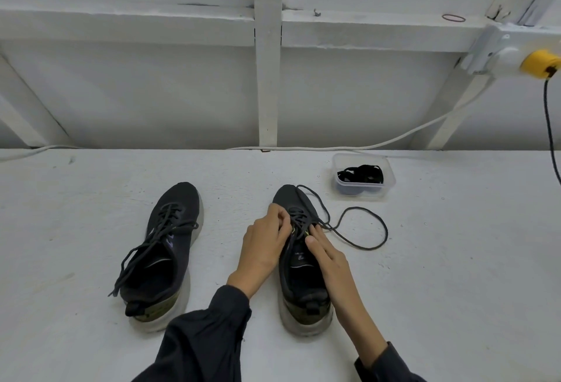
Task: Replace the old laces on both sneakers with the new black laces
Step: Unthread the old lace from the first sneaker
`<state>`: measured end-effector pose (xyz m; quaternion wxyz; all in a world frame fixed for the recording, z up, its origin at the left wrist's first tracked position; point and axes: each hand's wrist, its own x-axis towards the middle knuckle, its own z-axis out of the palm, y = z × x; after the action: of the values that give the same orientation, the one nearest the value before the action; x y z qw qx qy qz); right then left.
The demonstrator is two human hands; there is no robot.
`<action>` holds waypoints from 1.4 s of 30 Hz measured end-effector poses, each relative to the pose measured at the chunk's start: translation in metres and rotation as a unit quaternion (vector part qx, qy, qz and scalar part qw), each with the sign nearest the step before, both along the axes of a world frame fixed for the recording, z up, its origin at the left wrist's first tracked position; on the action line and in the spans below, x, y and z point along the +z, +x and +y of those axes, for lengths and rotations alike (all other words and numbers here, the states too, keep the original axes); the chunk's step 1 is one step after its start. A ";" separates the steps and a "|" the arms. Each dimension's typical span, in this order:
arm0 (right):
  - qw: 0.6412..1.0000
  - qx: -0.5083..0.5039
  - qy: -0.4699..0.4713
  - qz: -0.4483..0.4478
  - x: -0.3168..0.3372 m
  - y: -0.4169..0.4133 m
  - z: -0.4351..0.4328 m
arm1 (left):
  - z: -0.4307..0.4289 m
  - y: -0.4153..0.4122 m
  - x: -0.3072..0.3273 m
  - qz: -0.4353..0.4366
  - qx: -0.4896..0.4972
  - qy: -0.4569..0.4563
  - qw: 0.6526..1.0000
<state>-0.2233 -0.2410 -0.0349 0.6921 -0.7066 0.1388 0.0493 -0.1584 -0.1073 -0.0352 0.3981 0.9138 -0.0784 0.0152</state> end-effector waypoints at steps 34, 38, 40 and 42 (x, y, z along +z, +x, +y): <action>1.000 -0.009 0.026 -0.012 -0.008 0.002 -0.001 | 0.021 -0.007 0.007 0.164 0.038 -0.227 0.959; 0.999 -0.011 0.030 -0.005 -0.008 0.001 -0.001 | 0.020 -0.004 0.002 0.112 0.079 -0.242 0.960; 1.000 -0.009 0.024 -0.002 -0.008 0.001 -0.001 | 0.027 0.004 0.004 0.069 0.181 -0.321 0.927; 1.000 -0.007 0.021 -0.002 -0.009 0.001 -0.002 | 0.031 0.008 0.006 0.044 0.230 -0.362 0.902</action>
<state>-0.2225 -0.2427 -0.0436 0.7074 -0.6911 0.1411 0.0457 -0.1504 -0.0759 -0.0292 0.6899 0.6993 0.1622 0.0935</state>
